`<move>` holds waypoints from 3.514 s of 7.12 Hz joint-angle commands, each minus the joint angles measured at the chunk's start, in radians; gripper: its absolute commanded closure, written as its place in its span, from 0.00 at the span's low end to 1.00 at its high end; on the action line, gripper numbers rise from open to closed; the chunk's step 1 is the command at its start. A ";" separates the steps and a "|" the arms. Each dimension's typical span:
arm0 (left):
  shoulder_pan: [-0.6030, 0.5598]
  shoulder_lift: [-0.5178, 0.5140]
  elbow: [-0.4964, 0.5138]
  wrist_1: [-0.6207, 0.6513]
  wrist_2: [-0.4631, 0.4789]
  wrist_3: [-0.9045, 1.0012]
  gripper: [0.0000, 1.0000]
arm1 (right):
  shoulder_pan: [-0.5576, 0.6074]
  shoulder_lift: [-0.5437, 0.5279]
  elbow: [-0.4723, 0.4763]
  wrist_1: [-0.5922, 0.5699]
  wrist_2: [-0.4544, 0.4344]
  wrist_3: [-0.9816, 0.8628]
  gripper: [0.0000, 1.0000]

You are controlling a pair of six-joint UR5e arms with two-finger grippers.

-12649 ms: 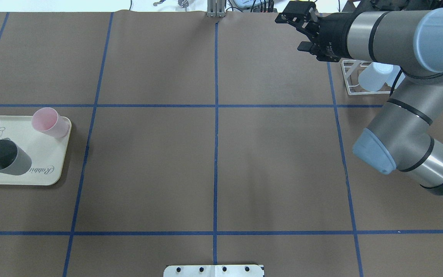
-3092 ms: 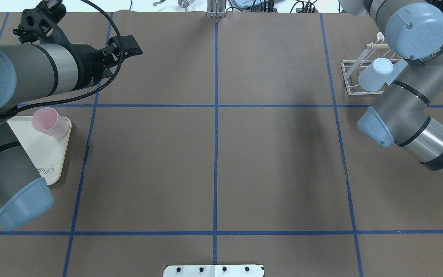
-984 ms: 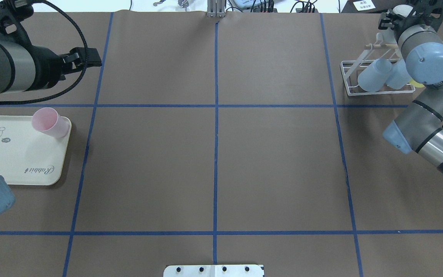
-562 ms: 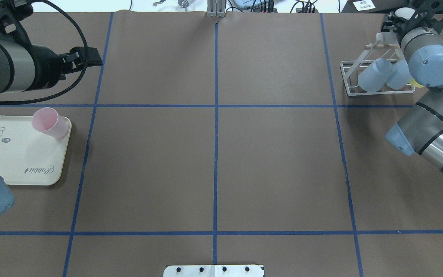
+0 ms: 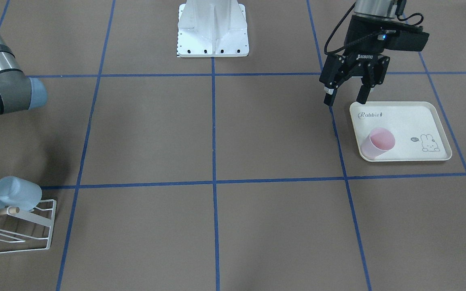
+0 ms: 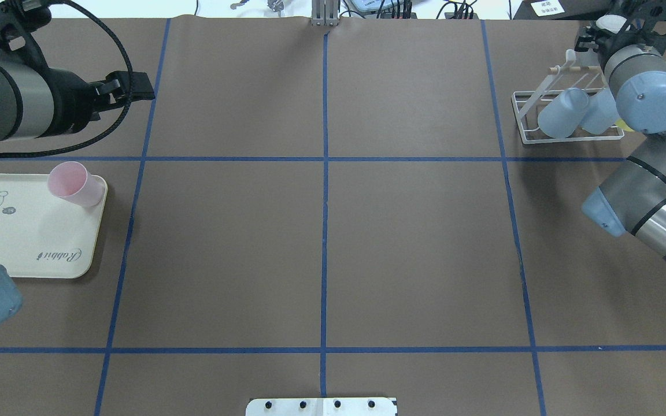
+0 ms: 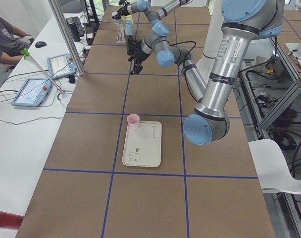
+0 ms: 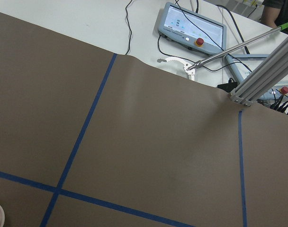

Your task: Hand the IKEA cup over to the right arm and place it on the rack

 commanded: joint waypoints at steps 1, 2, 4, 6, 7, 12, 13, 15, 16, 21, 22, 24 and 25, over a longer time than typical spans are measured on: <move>0.001 -0.003 0.000 0.000 0.000 0.000 0.00 | -0.005 0.003 -0.012 0.000 -0.001 0.003 1.00; -0.001 -0.003 0.000 0.000 0.000 0.000 0.00 | -0.006 0.007 -0.012 0.000 0.001 0.006 1.00; -0.001 -0.001 0.000 0.000 0.000 0.000 0.00 | -0.014 0.009 -0.011 0.001 -0.001 0.007 1.00; 0.001 -0.001 -0.001 0.000 -0.002 0.000 0.00 | -0.014 0.000 -0.011 0.005 0.001 0.007 1.00; 0.001 -0.004 0.000 0.000 -0.002 0.000 0.00 | -0.012 -0.006 -0.012 0.006 0.003 0.007 1.00; 0.005 -0.012 -0.002 0.000 -0.002 -0.008 0.00 | 0.021 -0.031 -0.012 0.005 0.018 0.000 1.00; 0.005 -0.012 -0.003 0.000 -0.002 -0.009 0.00 | 0.028 -0.031 -0.012 0.005 0.018 0.000 1.00; 0.005 -0.012 -0.003 0.000 -0.002 -0.009 0.00 | 0.028 -0.029 -0.014 0.003 0.018 0.003 0.01; 0.005 -0.012 -0.003 0.000 -0.002 -0.009 0.00 | 0.026 -0.029 -0.014 0.003 0.018 0.003 0.00; 0.004 -0.012 -0.002 0.001 -0.021 0.000 0.00 | 0.052 -0.022 0.017 0.005 0.071 0.006 0.00; -0.006 -0.012 0.000 0.001 -0.055 0.005 0.00 | 0.078 -0.020 0.044 0.005 0.126 0.007 0.00; -0.036 -0.010 0.002 0.032 -0.075 0.063 0.00 | 0.121 -0.019 0.127 -0.002 0.263 0.012 0.00; -0.077 -0.010 0.003 0.055 -0.110 0.105 0.00 | 0.127 -0.016 0.161 -0.003 0.288 0.020 0.00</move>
